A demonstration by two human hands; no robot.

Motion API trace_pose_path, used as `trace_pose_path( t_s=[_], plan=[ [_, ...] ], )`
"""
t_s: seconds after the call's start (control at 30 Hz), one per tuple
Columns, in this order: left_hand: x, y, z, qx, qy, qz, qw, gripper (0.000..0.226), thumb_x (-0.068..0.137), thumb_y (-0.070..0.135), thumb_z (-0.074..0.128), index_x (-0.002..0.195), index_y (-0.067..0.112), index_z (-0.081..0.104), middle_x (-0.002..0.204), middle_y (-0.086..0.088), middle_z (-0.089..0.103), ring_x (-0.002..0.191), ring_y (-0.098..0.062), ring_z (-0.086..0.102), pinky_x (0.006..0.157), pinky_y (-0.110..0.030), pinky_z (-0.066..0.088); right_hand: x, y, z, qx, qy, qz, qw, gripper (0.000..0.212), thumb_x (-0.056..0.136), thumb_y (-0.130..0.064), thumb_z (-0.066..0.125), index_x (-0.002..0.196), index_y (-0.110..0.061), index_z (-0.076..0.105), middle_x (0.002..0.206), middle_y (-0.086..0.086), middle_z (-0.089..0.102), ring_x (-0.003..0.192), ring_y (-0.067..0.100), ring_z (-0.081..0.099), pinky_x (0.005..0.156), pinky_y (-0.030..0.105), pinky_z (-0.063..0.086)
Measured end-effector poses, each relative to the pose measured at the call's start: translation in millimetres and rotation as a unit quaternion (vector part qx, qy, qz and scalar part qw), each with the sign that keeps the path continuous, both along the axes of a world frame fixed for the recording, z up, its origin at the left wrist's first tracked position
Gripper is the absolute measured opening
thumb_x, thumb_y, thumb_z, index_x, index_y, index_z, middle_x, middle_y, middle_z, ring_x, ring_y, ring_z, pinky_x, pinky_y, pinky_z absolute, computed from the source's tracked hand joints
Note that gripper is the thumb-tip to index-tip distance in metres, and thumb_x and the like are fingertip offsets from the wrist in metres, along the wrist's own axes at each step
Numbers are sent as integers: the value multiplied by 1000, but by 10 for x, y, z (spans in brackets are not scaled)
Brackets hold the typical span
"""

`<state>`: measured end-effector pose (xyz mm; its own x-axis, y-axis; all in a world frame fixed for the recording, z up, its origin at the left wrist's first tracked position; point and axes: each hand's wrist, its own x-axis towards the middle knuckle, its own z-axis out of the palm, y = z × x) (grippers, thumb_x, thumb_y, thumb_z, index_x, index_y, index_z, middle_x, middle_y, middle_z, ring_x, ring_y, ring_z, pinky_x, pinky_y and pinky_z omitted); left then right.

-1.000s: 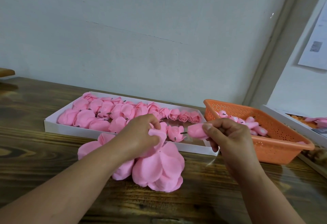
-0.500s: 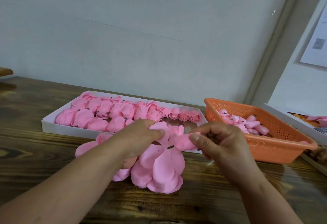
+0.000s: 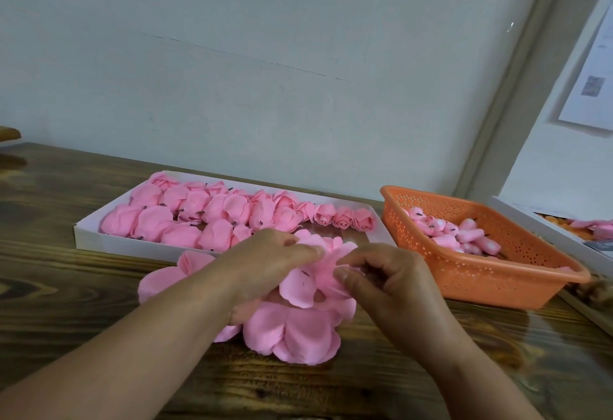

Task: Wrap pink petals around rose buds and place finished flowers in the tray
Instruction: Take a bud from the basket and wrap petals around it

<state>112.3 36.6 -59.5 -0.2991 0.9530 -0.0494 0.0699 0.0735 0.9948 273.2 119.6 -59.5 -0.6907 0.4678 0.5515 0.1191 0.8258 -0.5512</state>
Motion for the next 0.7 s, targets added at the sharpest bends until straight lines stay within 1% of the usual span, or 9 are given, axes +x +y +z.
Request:
trace_pose_path(
  t_s=[0.07, 0.13, 0.2, 0.23, 0.27, 0.3, 0.4, 0.57, 0.7],
  plan=[
    [11, -5, 10, 7, -8, 2, 1000, 12, 88, 9, 61, 84, 2, 69, 86, -23, 69, 79, -33, 67, 74, -41, 55, 1, 10, 4, -10, 7, -19, 1000, 9, 81, -8, 69, 74, -12, 71, 63, -5, 60, 57, 4, 51, 53, 12, 36],
    [39, -5, 9, 13, 12, 9, 1000, 16, 90, 7, 57, 83, 2, 70, 83, -20, 70, 75, -30, 67, 70, -36, 54, 2, 10, 7, -12, 8, -28, 1000, 8, 81, -8, 69, 74, -11, 71, 62, -7, 60, 58, 3, 51, 53, 12, 36],
    [70, 9, -16, 17, 90, 37, 995, 26, 97, 16, 51, 82, 4, 69, 77, -15, 71, 71, -23, 67, 71, -31, 54, -2, -8, 9, -2, -2, -19, 1000, 8, 82, -8, 68, 75, -10, 71, 64, -3, 62, 59, 5, 52, 53, 14, 37],
    [88, 11, -22, 21, 144, 53, 988, 33, 99, 22, 48, 75, 6, 66, 65, -6, 67, 61, -14, 64, 64, -20, 49, -6, -22, 9, 7, -13, -10, 1000, 7, 82, -8, 68, 76, -10, 71, 67, -2, 64, 61, 6, 54, 54, 17, 40],
    [114, 10, -24, 24, 195, 68, 978, 40, 100, 26, 46, 66, 10, 61, 53, 3, 60, 50, -6, 56, 55, -14, 43, -11, -36, 6, 25, -26, 1, 999, 7, 83, -7, 67, 78, -10, 72, 69, -1, 64, 63, 8, 55, 56, 20, 42],
    [134, 14, -23, 26, 236, 78, 968, 44, 100, 30, 46, 60, 15, 55, 47, 8, 53, 45, -3, 48, 49, -14, 37, -17, -47, 1, 47, -39, 10, 998, 7, 84, -7, 67, 79, -9, 71, 69, -1, 63, 65, 9, 55, 57, 22, 43],
    [156, 24, -10, 35, 304, 83, 949, 47, 100, 34, 42, 55, 20, 47, 48, 8, 41, 44, -3, 37, 48, -19, 30, -38, -63, -15, 103, -61, 19, 993, 7, 85, -9, 63, 81, -8, 70, 71, 0, 62, 67, 13, 54, 60, 28, 43],
    [182, -1, -12, 48, 323, 24, 945, 54, 101, 39, 36, 49, 23, 42, 41, 11, 41, 44, 0, 39, 49, -15, 30, -55, -75, -17, 90, -46, 4, 995, 8, 83, -8, 66, 79, -13, 70, 68, -12, 60, 65, 3, 52, 57, 14, 38],
    [192, -39, 9, 55, 283, 0, 957, 57, 94, 56, 26, 51, 22, 42, 38, 14, 37, 42, 0, 39, 50, -14, 31, -43, -61, -15, 45, -36, -11, 998, 4, 83, -10, 68, 81, -14, 69, 65, -12, 59, 63, 2, 53, 56, 13, 37]
  ],
)
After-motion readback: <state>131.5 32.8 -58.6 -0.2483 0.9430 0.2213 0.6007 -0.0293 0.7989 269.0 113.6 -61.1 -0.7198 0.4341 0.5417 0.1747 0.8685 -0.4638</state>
